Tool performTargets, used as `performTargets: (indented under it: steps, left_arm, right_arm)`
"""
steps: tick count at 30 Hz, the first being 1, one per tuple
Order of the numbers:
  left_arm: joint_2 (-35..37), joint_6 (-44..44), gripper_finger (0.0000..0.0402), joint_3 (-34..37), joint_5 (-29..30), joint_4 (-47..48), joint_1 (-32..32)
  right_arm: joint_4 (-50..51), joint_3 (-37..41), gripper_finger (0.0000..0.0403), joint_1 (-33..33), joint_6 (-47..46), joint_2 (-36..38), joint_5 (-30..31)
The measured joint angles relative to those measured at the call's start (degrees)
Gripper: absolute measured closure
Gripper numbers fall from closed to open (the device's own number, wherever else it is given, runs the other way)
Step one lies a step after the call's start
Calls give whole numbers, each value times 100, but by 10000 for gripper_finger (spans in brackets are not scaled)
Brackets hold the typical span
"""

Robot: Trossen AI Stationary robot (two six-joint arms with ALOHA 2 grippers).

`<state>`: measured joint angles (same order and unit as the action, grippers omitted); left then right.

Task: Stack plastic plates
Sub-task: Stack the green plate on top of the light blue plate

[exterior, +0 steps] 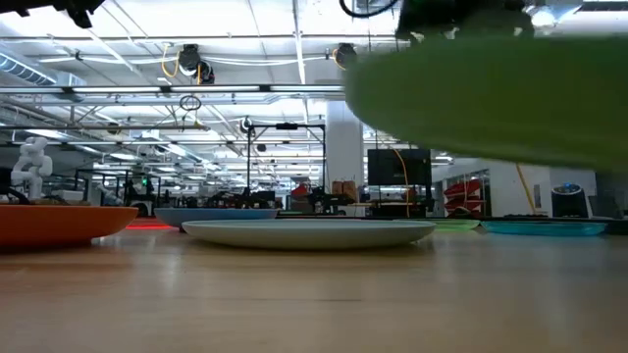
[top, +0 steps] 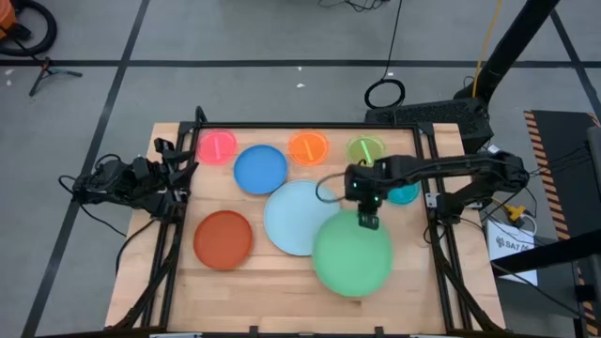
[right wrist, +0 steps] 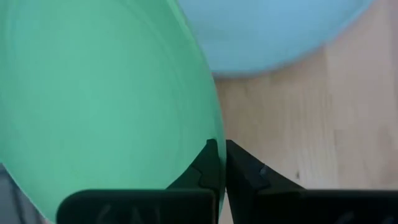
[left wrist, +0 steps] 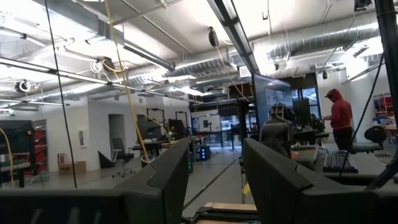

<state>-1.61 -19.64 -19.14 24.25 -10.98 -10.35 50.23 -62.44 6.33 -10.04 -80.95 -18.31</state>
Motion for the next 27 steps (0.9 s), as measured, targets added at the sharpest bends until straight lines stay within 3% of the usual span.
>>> performTargets:
  steps: [9, 14, 19, 27]
  left_arm:
    - [0, -57, 243, 0, 9, -266, -1]
    - [0, -130, 243, 2, 30, -430, -2]
    - [2, -282, 243, 2, 29, -570, 0]
    - [2, -393, 243, 2, 28, -571, 0]
  right_arm:
    - [-1460, -294, 401, 491, -374, -75, -134]
    - [-2025, -522, 400, 732, -700, -480, -131]
    - [-1984, -1049, 400, 883, -780, -1155, -130]
    - [-1125, -1802, 400, 1174, -905, -2067, -143]
